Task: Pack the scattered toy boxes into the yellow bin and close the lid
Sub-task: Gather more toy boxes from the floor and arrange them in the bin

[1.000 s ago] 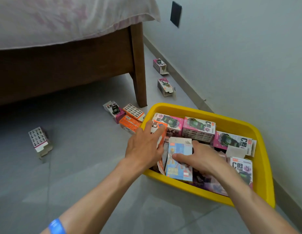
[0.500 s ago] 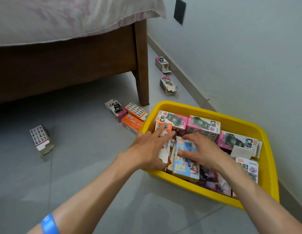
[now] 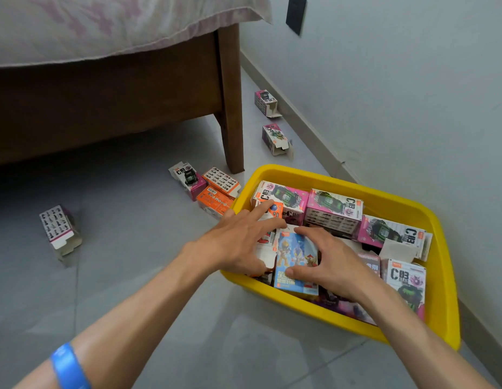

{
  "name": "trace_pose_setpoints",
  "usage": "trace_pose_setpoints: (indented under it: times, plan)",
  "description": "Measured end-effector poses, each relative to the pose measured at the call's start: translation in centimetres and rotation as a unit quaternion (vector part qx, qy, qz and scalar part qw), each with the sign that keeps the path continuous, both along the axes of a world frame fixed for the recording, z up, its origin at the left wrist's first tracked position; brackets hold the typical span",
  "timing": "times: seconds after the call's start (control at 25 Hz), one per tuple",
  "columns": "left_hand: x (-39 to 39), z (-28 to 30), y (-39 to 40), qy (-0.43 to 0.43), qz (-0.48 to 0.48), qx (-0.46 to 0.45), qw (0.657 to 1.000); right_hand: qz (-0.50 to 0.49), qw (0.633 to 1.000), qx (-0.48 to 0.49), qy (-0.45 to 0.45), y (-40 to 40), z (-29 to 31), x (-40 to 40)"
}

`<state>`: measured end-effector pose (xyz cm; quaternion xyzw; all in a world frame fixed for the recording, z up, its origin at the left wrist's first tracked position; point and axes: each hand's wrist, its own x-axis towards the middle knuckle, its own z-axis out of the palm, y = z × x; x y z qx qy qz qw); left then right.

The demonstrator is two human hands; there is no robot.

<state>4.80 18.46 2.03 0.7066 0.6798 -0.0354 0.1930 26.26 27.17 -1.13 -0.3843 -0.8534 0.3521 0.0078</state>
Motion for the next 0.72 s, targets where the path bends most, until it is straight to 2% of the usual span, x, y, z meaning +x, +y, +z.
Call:
trace_pose_setpoints:
  times: [0.16,0.2,0.32,0.4,0.52,0.64,0.72]
  plan:
    - [0.8,-0.4,-0.1,0.045,-0.012,-0.009,0.999,0.016,1.000,0.024,-0.007,0.0,-0.2,-0.6]
    - [0.6,-0.2,0.0,0.034,-0.010,-0.012,0.999,0.020,0.999,0.022,-0.014,0.0,0.0,-0.7]
    - [-0.6,0.8,-0.1,-0.082,0.002,-0.004,0.997,0.043,0.999,0.016,-0.008,-0.3,0.1,-1.0]
    - [-1.7,1.0,-0.3,-0.184,0.039,-0.007,0.982,0.049,0.999,0.017,-0.009,-0.7,0.3,-1.3]
    - [-2.3,1.0,-0.4,-0.263,0.070,-0.026,0.962,0.046,0.993,0.113,0.000,-1.6,0.6,-1.6]
    - [-2.3,0.8,-0.3,-0.348,0.107,-0.007,0.931,0.070,0.968,0.218,0.104,-2.8,1.2,-1.7]
    - [-2.2,0.6,-0.3,-0.359,0.112,0.003,0.927,0.037,0.944,0.277,0.176,-3.6,1.0,-2.1]
